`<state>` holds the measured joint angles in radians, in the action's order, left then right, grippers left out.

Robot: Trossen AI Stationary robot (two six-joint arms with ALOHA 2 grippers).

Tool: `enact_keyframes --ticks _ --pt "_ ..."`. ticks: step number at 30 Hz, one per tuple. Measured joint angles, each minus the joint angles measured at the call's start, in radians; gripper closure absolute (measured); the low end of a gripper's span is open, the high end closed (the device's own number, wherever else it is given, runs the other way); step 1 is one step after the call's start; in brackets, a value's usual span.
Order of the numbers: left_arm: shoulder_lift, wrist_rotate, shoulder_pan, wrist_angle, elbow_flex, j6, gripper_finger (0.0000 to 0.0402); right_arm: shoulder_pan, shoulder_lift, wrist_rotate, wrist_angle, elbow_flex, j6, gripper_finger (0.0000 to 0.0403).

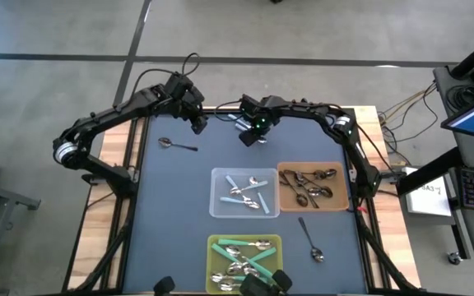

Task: Sort silverware by color (type)
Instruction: Put the light blue spoon into the transparent bin

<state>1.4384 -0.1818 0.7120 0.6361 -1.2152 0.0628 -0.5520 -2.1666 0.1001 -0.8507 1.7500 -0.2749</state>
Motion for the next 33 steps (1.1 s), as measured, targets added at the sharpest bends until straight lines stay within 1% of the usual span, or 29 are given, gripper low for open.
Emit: enact_keyframes --ticks 3,6,7,12,14,17,21,25,27,30,32,33 --pt "0.0 0.0 0.0 0.0 0.0 0.001 0.0312 0.0 0.0 0.0 -0.003 0.0 0.0 0.0352" --pt "0.0 0.0 0.0 0.0 0.0 0.002 0.0312 0.0 0.0 0.002 -0.005 0.0 0.001 0.0383" --pt "0.0 0.0 0.0 0.0 0.0 0.003 0.0312 0.0 0.0 0.003 -0.005 0.0 0.001 0.0387" --pt "0.0 0.0 0.0 0.011 0.0 0.006 0.0312 0.001 0.005 0.015 -0.035 0.015 -0.004 0.0392" --pt "0.0 0.0 0.0 0.035 0.0 0.021 0.0312 0.002 0.01 0.022 -0.071 0.04 -0.005 0.0392" --pt "0.0 0.0 0.001 0.069 0.0 0.049 0.0312 0.008 0.039 0.03 -0.08 0.089 -0.003 0.0393" --pt "0.0 0.0 0.003 0.103 0.0 0.069 0.0312 0.024 0.06 0.125 -0.144 0.16 0.007 0.0393" --pt "0.0 0.001 0.012 0.14 0.0 0.102 0.0312 0.092 0.078 0.218 -0.257 0.233 0.038 0.0393" --pt "0.0 0.023 0.021 0.152 0.0 0.107 0.0312 0.138 0.105 0.249 -0.311 0.257 0.048 0.0393" --pt "-0.004 0.082 0.044 0.175 0.0 0.12 0.0312 0.219 0.146 0.276 -0.378 0.261 0.05 0.0393" --pt "-0.006 0.091 0.068 0.187 0.0 0.142 0.0312 0.275 0.171 0.279 -0.395 0.258 0.033 0.0394" --pt "-0.007 0.091 0.081 0.186 0.0 0.153 0.0312 0.299 0.185 0.263 -0.395 0.253 0.008 0.0394"
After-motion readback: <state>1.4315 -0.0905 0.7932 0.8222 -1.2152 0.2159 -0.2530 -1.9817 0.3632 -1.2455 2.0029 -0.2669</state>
